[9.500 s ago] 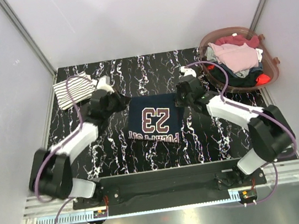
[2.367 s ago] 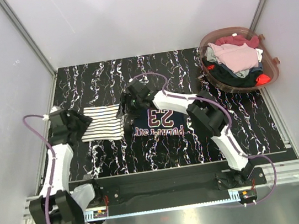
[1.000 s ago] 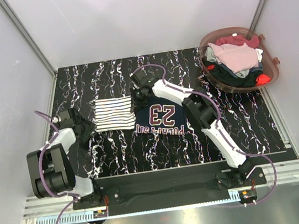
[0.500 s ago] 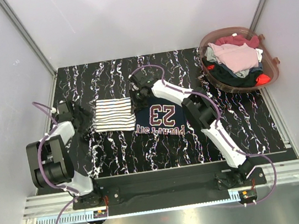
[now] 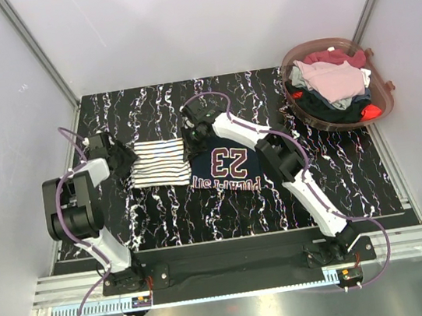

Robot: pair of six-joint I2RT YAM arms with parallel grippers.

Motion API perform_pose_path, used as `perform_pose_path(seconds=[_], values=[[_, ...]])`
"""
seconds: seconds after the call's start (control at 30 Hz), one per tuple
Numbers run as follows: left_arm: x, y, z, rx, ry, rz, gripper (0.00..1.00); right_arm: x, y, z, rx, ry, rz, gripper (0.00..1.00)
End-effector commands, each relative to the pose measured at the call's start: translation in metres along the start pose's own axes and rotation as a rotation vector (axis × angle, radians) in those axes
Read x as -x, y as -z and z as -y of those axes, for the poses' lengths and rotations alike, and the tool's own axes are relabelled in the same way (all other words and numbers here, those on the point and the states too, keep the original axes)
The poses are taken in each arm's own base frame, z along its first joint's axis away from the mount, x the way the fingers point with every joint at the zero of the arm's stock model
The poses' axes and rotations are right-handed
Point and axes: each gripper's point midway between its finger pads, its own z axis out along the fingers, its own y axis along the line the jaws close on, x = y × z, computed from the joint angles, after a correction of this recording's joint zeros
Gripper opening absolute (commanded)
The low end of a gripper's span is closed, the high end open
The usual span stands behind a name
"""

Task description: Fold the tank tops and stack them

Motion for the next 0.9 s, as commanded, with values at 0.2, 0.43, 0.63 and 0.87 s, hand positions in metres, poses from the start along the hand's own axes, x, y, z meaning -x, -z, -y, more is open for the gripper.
perform_pose_path(seconds=[0.2,0.43,0.63,0.87], values=[[-0.025,-0.004,-0.009,0.074,-0.047,-0.063,0.34,-0.002,0.0,-0.013,0.013,0.028,-0.004,0.17],[-0.03,0.001,0.005,0.01,-0.047,-0.056,0.0,0.004,0.0,-0.026,0.038,0.03,0.022,0.16],[-0.015,0.024,0.022,-0.026,-0.056,0.014,0.0,0.018,0.016,-0.064,0.076,0.07,0.095,0.0],[-0.002,0.066,0.048,-0.076,-0.075,0.093,0.0,0.026,0.045,-0.087,0.106,0.082,0.157,0.0]])
